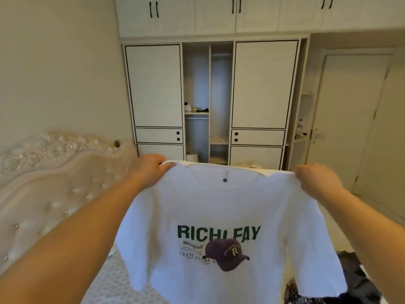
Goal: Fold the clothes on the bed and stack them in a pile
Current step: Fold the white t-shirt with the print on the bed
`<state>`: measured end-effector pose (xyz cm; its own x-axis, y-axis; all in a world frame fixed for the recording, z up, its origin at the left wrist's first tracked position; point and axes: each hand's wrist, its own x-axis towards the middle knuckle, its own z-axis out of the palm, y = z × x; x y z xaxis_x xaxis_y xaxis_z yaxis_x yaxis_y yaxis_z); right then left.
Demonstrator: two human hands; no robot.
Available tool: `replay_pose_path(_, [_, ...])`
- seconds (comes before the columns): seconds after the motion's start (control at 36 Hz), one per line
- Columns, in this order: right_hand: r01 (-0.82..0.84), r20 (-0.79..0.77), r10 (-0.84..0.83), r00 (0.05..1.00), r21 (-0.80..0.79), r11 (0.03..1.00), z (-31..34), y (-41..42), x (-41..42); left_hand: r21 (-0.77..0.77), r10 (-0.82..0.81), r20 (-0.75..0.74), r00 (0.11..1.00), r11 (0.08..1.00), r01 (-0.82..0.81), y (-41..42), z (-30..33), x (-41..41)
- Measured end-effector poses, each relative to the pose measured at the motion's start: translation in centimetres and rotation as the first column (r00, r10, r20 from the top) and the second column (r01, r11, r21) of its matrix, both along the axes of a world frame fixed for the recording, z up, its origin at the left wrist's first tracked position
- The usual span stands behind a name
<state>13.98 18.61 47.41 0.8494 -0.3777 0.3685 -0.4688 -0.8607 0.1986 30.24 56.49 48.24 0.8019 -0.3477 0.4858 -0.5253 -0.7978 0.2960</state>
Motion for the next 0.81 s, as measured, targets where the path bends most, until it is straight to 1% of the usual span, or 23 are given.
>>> replay_pose_path(0.03, [0.027,0.004,-0.027,1.0,0.03,0.999,-1.4,0.5,-0.3,0.033,0.014,0.033,0.999,0.999,-0.015,0.2,-1.3,-0.3])
replay_pose_path(0.06, [0.048,0.03,-0.052,0.998,0.106,0.993,-3.0,0.9,-0.6,0.066,0.025,0.042,0.999,0.997,-0.028,0.4,-2.6,-0.5])
replay_pose_path(0.08, [0.061,0.072,-0.08,0.994,0.235,0.97,-4.6,1.4,-0.9,0.112,0.046,0.034,0.998,0.992,-0.05,0.6,-4.1,-0.8])
replay_pose_path(0.11, [0.058,0.116,-0.113,0.987,0.398,0.916,-6.3,1.9,-1.1,0.173,0.075,0.02,0.997,0.982,-0.077,0.7,-5.6,-1.2])
replay_pose_path(0.14, [0.043,0.15,-0.154,0.977,0.564,0.825,-7.8,2.4,-1.2,0.227,0.117,-0.002,0.993,0.967,-0.113,0.9,-7.2,-1.7])
replay_pose_path(0.17, [0.022,0.174,-0.207,0.963,0.711,0.703,-9.0,3.1,-1.3,0.253,0.178,-0.032,0.983,0.953,-0.164,1.0,-8.7,-2.3])
replay_pose_path(0.22, [-0.056,0.208,-0.345,0.915,0.914,0.402,-10.9,4.6,-1.3,0.226,0.325,-0.148,0.934,0.931,-0.288,1.3,-11.4,-3.9])
replay_pose_path(0.25, [-0.119,0.212,-0.42,0.882,0.965,0.235,-11.5,5.3,-1.1,0.167,0.375,-0.236,0.896,0.924,-0.343,1.3,-12.5,-4.8])
replay_pose_path(0.28, [-0.19,0.2,-0.483,0.852,0.979,0.071,-11.7,6.0,-1.0,0.06,0.388,-0.366,0.846,0.917,-0.395,1.1,-13.4,-5.5])
replay_pose_path(0.31, [-0.252,0.184,-0.526,0.83,0.966,-0.061,-11.8,6.6,-0.9,-0.114,0.336,-0.52,0.785,0.884,-0.454,0.9,-14.1,-6.0])
replay_pose_path(0.33, [-0.297,0.178,-0.547,0.818,0.945,-0.136,-11.8,7.1,-0.8,-0.318,0.205,-0.674,0.71,0.787,-0.528,0.4,-14.5,-6.7])
replay_pose_path(0.36, [-0.322,0.19,-0.549,0.814,0.934,-0.153,-11.8,7.5,-0.8,-0.49,0.014,-0.774,0.633,0.62,-0.613,-0.1,-14.5,-7.5])
replay_pose_path(0.39, [-0.336,0.22,-0.536,0.815,0.933,-0.127,-11.9,7.8,-0.8,-0.581,-0.116,-0.788,0.605,0.465,-0.668,-0.5,-14.6,-8.3])
replay_pose_path(0.42, [-0.342,0.266,-0.513,0.816,0.938,-0.058,-12.1,7.9,-1.0,-0.621,-0.151,-0.768,0.622,0.411,-0.667,-0.7,-14.6,-8.8])
replay_pose_path(0.44, [-0.344,0.322,-0.481,0.816,0.938,0.045,-12.2,7.9,-1.4,-0.642,-0.139,-0.743,0.654,0.421,-0.64,-0.7,-14.6,-9.2])
replay_pose_path(0.47, [-0.338,0.381,-0.44,0.813,0.925,0.175,-12.2,7.7,-1.8,-0.64,-0.077,-0.714,0.696,0.475,-0.604,-0.5,-14.5,-9.5])
replay_pose_path(0.53, [-0.309,0.468,-0.333,0.819,0.847,0.432,-11.8,7.2,-3.1,-0.561,0.117,-0.602,0.79,0.642,-0.522,0.4,-13.8,-9.9])
replay_pose_path(0.56, [-0.297,0.494,-0.276,0.825,0.793,0.531,-11.5,7.0,-3.8,-0.507,0.193,-0.521,0.831,0.714,-0.483,1.1,-13.4,-10.2])
replay_pose_path(0.58, [-0.296,0.519,-0.228,0.824,0.737,0.607,-11.0,6.8,-4.5,-0.45,0.253,-0.435,0.864,0.771,-0.452,1.6,-12.8,-10.6])
replay_pose_path(0.61, [-0.3,0.545,-0.189,0.817,0.682,0.667,-10.4,6.5,-5.1,-0.4,0.297,-0.349,0.889,0.81,-0.428,2.1,-12.0,-11.0])
replay_pose_path(0.67, [-0.32,0.601,-0.127,0.789,0.578,0.751,-8.6,6.4,-6.2,-0.366,0.34,-0.184,0.922,0.847,-0.386,2.6,-10.1,-12.0])
replay_pose_path(0.72, [-0.35,0.67,-0.084,0.738,0.486,0.801,-6.2,6.5,-7.1,-0.399,0.363,-0.045,0.931,0.847,-0.35,2.8,-7.7,-13.0])
replay_pose_path(0.81, [-0.401,0.78,-0.049,0.624,0.374,0.836,-2.6,6.6,-7.9,-0.515,0.365,0.139,0.921,0.821,-0.248,2.7,-4.2,-14.5])
